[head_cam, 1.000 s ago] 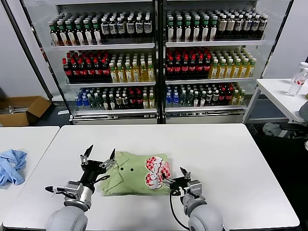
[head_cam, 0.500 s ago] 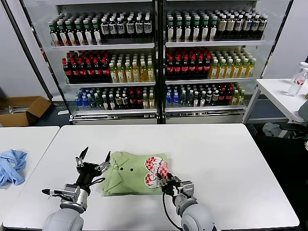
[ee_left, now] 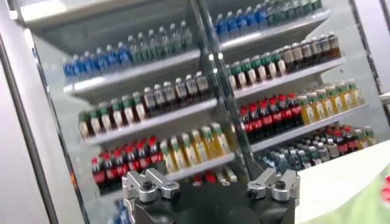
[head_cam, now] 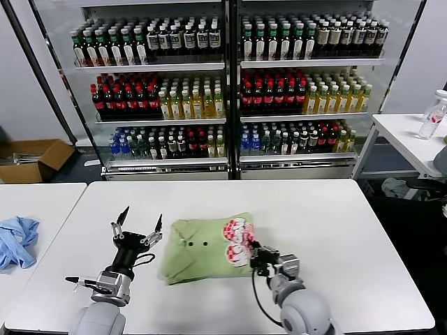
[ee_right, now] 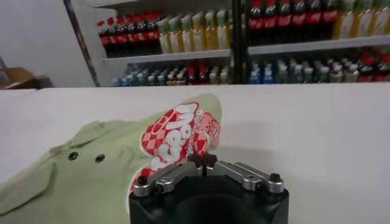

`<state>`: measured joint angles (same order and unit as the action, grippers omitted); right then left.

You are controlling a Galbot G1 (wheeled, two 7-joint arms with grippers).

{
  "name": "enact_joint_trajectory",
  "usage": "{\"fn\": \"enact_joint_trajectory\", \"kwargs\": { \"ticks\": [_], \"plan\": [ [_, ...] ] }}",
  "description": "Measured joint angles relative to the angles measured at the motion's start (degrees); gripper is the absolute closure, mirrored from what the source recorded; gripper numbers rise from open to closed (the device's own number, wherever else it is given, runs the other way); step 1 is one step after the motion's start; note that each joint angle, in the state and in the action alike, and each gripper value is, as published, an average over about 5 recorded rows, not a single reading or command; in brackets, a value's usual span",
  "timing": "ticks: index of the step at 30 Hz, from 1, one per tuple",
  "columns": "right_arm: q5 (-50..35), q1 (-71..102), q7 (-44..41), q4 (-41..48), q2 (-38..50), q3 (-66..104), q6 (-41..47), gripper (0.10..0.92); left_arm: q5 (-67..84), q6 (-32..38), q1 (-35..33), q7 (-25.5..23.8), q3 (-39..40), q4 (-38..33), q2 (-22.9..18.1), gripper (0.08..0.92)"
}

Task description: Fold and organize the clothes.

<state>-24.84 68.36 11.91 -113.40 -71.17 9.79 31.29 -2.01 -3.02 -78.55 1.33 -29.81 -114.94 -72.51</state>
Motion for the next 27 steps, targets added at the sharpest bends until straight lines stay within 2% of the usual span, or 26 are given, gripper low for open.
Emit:
{"fn": "enact_joint_trajectory", "kwargs": {
  "ticks": [5, 8, 16, 27],
  "plan": [
    [2.5, 1.7, -0.7, -0.5, 1.7, 2.9, -0.8, 0.915, -5.5, 4.8, 1.3, -1.3, -0.1, 1.8, -0.9, 0.177],
    [4.6, 2.7, -0.8, -0.5, 2.0, 3.8, -1.6, 0.872, -8.3, 7.2, 1.9, -2.4, -0.3, 2.7, -1.3, 0.177],
    [9.7, 4.5, -2.2, -2.0, 3.2, 6.6, -4.6, 0.645, -9.2, 9.6, 2.3, -4.0, -0.6, 3.8, -1.0, 0.177],
    [14.6, 2.3, -3.4, -0.8, 4.3, 10.8, -10.9, 0.324, -4.4, 7.8, 3.1, -4.8, -1.2, 3.9, -1.2, 0.177]
  ]
}}
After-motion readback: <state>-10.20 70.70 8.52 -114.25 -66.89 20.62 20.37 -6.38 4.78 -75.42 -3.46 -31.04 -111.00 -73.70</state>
